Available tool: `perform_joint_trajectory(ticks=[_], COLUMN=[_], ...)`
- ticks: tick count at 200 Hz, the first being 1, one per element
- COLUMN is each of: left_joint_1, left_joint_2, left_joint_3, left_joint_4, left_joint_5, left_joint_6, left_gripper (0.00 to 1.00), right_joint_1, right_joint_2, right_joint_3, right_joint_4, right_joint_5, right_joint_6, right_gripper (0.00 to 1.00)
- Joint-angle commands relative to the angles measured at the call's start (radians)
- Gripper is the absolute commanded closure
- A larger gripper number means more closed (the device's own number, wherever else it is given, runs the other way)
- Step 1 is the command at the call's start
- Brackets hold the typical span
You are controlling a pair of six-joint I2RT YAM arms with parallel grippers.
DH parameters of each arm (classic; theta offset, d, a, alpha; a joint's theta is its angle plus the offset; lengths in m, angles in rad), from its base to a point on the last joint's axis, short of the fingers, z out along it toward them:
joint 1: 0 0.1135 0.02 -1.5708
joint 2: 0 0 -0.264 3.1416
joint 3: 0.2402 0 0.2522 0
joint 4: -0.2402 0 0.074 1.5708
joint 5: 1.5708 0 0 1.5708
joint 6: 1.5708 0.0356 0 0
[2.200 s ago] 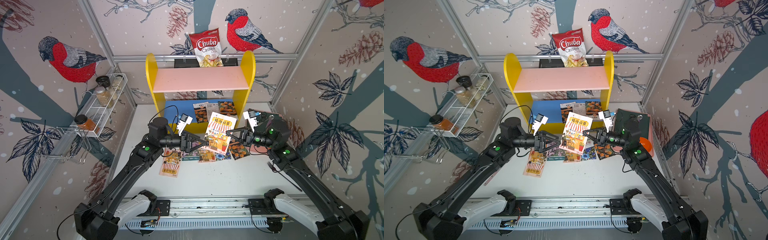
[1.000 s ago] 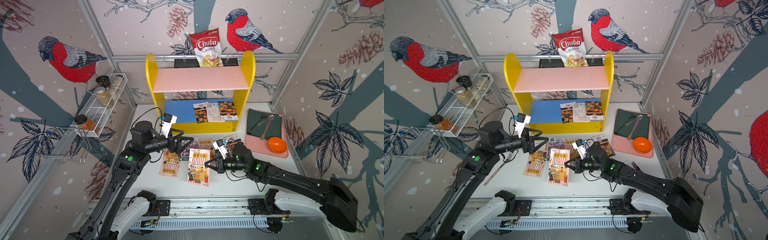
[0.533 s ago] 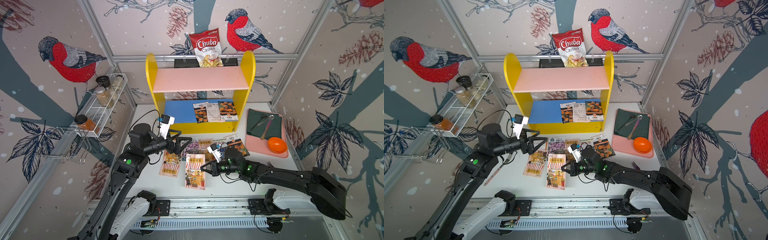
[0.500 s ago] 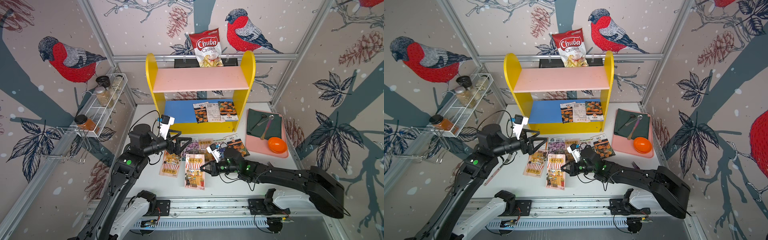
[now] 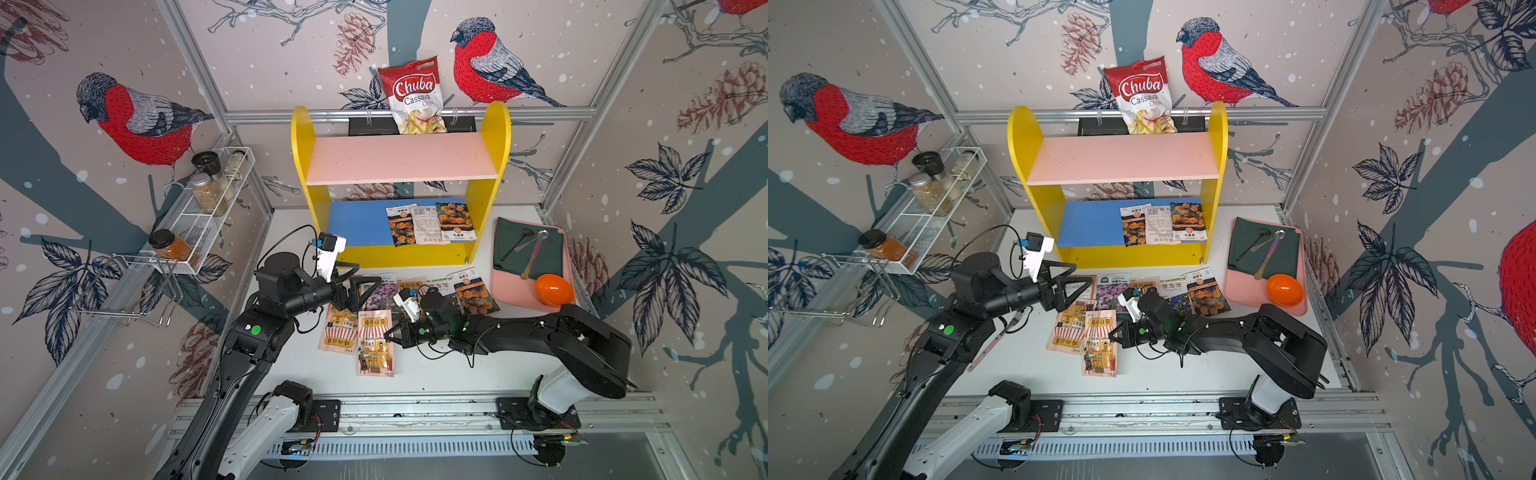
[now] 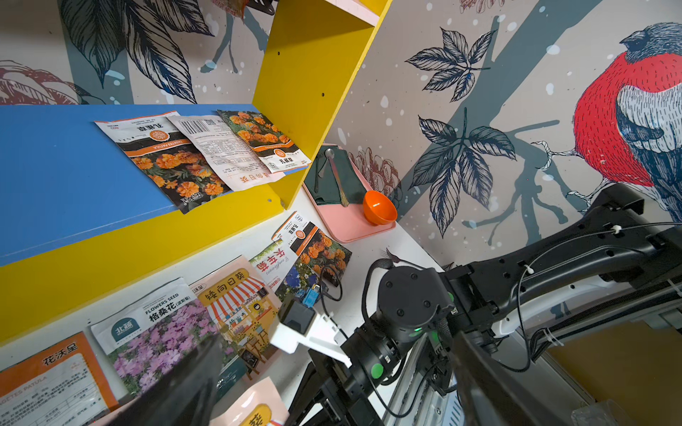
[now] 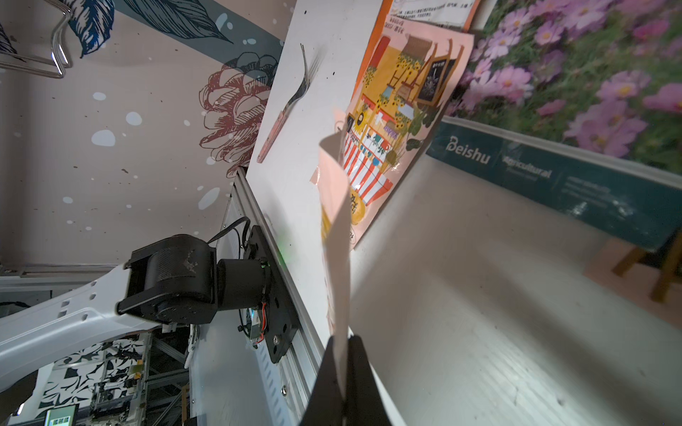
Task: Take the seed bag off the shelf
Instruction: Place the seed packet at the center of the board.
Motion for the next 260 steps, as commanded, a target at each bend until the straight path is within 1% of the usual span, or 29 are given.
perform_joint_trajectory(ticks=[1, 90, 154, 189, 222, 233, 260], left_joint_1=[0.003, 0.003, 0.003, 0.002, 0.002, 0.002, 0.003], left_joint_2=[0.001, -0.015, -0.028, -0.027, -0.027, -0.025, -0.019], left_joint_3=[0.000, -0.016, -0.021, -0.023, -0.031, -0.035, -0.040], left_joint_4=[0.011, 0.015, 0.017, 0.015, 0.023, 0.026, 0.034], left_joint_5=[-0.021, -0.046, -0.061, -0.066, -0.064, -0.064, -0.062], left_joint_6=[0.013, 0.016, 0.018, 0.021, 0.017, 0.018, 0.016], left_gripper=[0.04, 0.04, 0.04, 0.04, 0.04, 0.04, 0.04], right_joint_1=[0.006, 0.011, 0.008, 0.006, -0.005, -0.013, -0.026], right_joint_2=[0.031, 0.084, 0.119, 0.130, 0.129, 0.124, 0.120], right_joint_3=[0.014, 0.012, 0.036, 0.038, 0.037, 0.034, 0.038], right_joint_4=[0.054, 0.062, 0.028, 0.000, -0.037, -0.048, -0.078], right_joint_5=[-0.007, 0.020, 0.027, 0.061, 0.065, 0.069, 0.063], right_joint_6=[0.011, 0.019, 0.011, 0.009, -0.005, -0.010, -0.025], right_gripper=[1.00, 1.00, 1.00, 1.00, 1.00, 0.98, 0.89])
